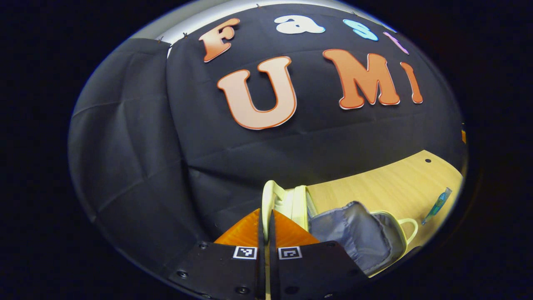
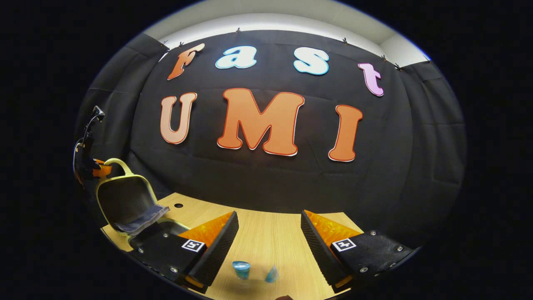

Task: First open the suitcase, pack the skin care products into it, and then close the suitcase.

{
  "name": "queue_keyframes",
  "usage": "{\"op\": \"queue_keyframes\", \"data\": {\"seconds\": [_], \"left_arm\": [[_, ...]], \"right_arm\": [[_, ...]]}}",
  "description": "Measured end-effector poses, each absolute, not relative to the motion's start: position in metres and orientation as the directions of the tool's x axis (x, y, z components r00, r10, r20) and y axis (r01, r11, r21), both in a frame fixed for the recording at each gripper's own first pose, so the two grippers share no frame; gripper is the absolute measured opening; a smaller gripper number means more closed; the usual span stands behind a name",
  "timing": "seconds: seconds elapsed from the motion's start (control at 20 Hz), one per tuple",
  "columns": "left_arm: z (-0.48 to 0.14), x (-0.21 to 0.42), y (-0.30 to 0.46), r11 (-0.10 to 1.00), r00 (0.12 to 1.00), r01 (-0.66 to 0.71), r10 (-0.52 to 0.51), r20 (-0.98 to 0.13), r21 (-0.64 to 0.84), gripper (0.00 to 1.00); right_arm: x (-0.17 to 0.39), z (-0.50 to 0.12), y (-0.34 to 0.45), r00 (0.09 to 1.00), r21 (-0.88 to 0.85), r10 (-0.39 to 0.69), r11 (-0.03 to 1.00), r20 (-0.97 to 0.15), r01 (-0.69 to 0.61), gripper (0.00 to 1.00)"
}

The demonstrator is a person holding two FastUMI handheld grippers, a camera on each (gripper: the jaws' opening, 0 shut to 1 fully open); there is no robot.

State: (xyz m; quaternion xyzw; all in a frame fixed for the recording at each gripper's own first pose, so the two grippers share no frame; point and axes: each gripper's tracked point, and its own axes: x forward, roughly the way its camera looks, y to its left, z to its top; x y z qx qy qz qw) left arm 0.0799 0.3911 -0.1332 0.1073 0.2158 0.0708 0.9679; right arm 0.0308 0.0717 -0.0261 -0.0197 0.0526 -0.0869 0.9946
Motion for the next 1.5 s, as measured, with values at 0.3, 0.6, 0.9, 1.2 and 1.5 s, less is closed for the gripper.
{"op": "queue_keyframes", "data": {"seconds": [0.3,0.6,0.9,1.2,1.5], "left_arm": [[-0.179,0.079,0.458,0.960,0.854,-0.133,0.237,-0.463,0.245,0.05],[-0.242,0.072,0.502,0.953,0.789,-0.154,0.277,-0.548,0.260,0.04],[-0.275,0.063,0.524,0.946,0.746,-0.221,0.321,-0.583,0.239,0.05],[-0.247,0.064,0.497,0.942,0.801,-0.158,0.298,-0.520,0.297,0.28],[-0.199,0.064,0.394,0.975,0.886,-0.020,0.121,-0.448,0.223,0.67]], "right_arm": [[0.025,-0.031,0.098,0.973,-0.074,-0.194,0.980,-0.121,0.187,0.95],[0.021,-0.034,0.110,0.967,-0.060,-0.209,0.978,-0.146,0.202,0.95],[0.015,-0.041,0.111,0.958,-0.061,-0.225,0.974,-0.179,0.217,0.95],[0.017,-0.046,0.112,0.962,-0.054,-0.202,0.979,-0.186,0.195,0.95],[0.014,-0.060,0.102,0.971,-0.050,-0.152,0.988,-0.186,0.145,0.95]]}}
